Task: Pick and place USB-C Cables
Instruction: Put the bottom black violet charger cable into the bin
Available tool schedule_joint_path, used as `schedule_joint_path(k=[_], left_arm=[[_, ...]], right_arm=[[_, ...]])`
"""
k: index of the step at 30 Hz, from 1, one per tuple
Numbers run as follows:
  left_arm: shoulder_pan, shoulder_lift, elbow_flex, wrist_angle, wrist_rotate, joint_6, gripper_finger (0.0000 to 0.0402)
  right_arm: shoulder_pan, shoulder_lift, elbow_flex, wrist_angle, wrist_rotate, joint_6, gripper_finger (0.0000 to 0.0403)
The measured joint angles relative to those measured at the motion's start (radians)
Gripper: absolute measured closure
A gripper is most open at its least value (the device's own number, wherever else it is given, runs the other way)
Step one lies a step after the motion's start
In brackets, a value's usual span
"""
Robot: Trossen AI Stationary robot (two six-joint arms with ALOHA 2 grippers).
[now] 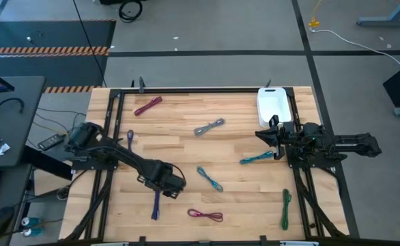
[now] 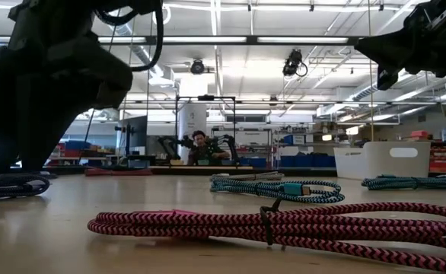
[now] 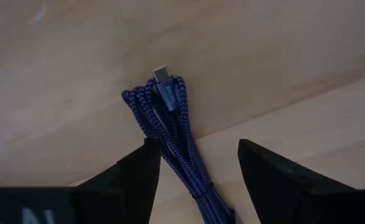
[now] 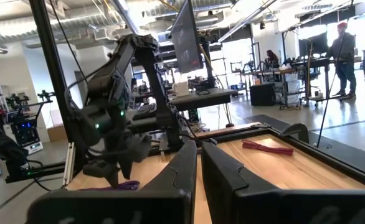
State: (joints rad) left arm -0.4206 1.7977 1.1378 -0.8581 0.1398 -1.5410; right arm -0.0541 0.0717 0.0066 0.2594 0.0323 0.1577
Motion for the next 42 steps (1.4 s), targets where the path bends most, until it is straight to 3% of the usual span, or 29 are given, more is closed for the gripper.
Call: schedule_joint_path(k=[10, 18, 22, 31, 33, 35, 42], left_arm=[[-0.006, 0.026, -0.002, -0.011, 0.008, 0.009, 0.0187], [-0.008, 0.019, -0.115, 0.123, 0.021, 0.0, 0.0225], [-0.01, 0.019, -0.122, 0.146, -0.005, 0.009, 0.026], [-0.011, 0.021, -0.123, 0.158, -0.058, 0.081, 0.0378], [-0.011, 0.013, -0.125, 0.158, -0.07, 0.092, 0.0382], [-0.012, -0.008, -0.127, 0.155, -0.103, 0.097, 0.0381], [0.008, -0.202, -0.13, 0.114, -0.388, 0.124, 0.0381]], right_arm=[[0.0, 0.0, 0.0, 0.0, 0.0, 0.0, 0.0373], [0.0, 0.0, 0.0, 0.001, 0.0, 0.0, 0.0373], [0.0, 0.0, 0.0, 0.0, 0.0, 0.0, 0.0373], [0.0, 0.0, 0.0, 0.001, 0.0, 0.0, 0.0373], [0.0, 0.0, 0.0, 0.0, 0.0, 0.0, 0.0373], [0.0, 0.0, 0.0, 0.0, 0.0, 0.0, 0.0373], [0.0, 0.0, 0.0, 0.0, 0.0, 0.0, 0.0373]])
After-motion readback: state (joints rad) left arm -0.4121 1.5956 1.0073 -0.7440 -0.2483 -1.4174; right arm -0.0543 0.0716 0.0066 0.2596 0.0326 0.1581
